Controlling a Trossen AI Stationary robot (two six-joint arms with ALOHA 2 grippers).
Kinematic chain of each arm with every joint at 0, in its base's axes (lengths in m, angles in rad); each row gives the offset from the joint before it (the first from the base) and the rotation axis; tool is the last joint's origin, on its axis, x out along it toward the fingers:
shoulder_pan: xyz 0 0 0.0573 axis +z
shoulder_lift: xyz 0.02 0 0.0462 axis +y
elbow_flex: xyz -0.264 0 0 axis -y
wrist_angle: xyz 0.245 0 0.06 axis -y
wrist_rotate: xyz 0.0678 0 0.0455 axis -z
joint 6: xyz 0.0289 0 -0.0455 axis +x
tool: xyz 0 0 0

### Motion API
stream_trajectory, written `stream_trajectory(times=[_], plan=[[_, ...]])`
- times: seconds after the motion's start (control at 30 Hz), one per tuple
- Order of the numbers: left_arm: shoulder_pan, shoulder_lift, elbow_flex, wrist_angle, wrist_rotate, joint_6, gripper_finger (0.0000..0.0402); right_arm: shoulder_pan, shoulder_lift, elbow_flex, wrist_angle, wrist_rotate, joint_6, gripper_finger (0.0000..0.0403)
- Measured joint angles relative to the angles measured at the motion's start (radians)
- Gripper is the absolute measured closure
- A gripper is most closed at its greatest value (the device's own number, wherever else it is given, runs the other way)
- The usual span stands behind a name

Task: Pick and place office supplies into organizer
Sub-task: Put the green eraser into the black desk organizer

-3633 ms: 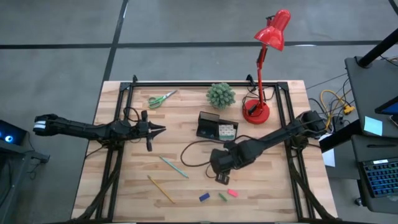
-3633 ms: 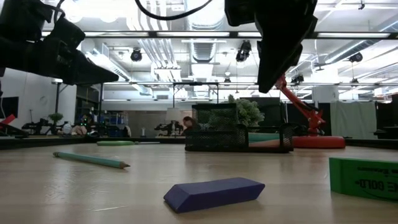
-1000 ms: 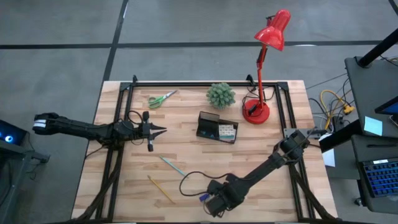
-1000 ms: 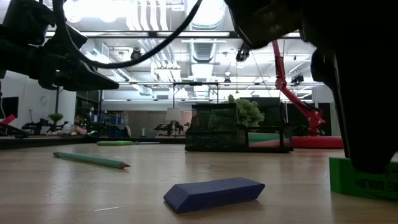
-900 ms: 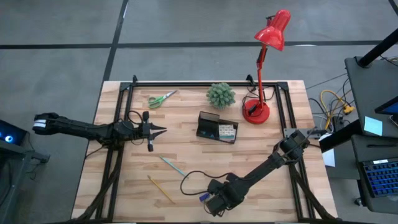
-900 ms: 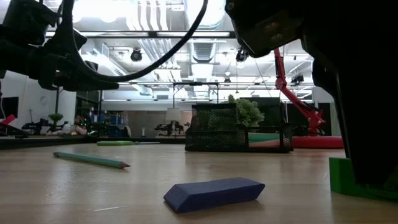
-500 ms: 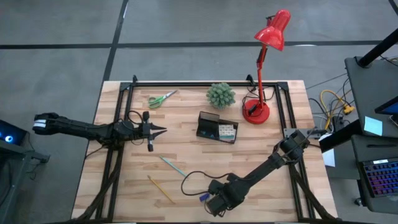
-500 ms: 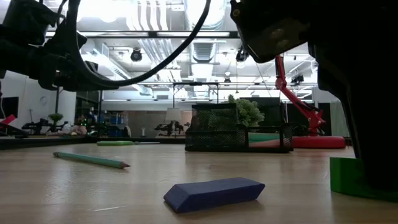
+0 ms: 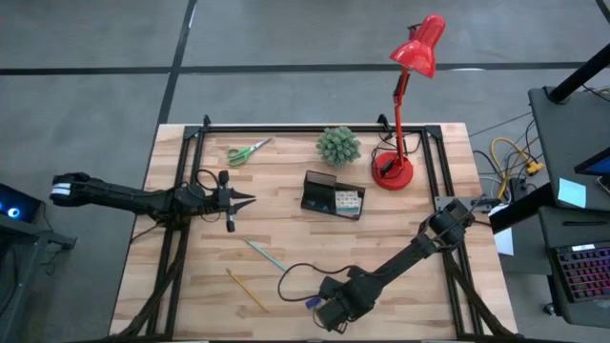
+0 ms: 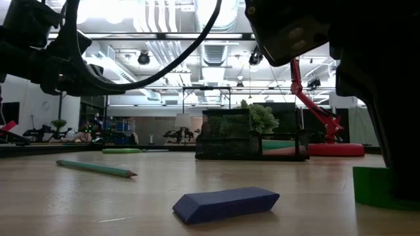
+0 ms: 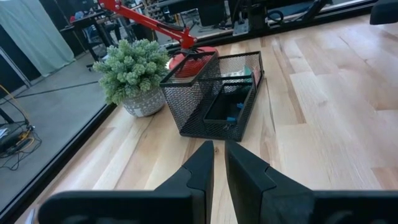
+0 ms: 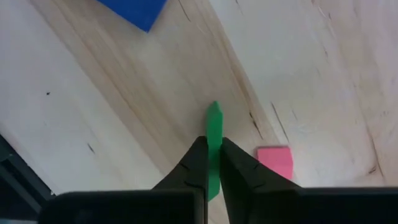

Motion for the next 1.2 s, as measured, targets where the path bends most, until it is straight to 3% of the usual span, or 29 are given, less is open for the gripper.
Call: stream_trajectory(times=[0.4,0.6,0.77,0.97,1.2], plan=[[0.000,-0.010,-0.001,0.001,0.018,-0.006,0.0375,-0.095,-0.012,0.002,-0.006,0.045,-0.228,0.0388],[0.000,-0.017,-0.001,0.000,0.018,-0.006,0.0375,-0.186,-0.039,0.002,-0.040,0.139,-0.385,0.0389],[0.000,-0.026,-0.001,0.002,0.018,-0.008,0.0375,-0.274,-0.093,0.002,-0.056,0.231,-0.632,0.0389],[0.000,-0.036,-0.001,0.009,0.018,-0.034,0.0375,-0.417,-0.173,0.003,-0.057,0.258,-0.897,0.0390],[0.000,-0.050,-0.001,0.057,0.018,-0.010,0.0375,-0.546,-0.201,0.003,-0.012,0.270,-1.047,0.0390]])
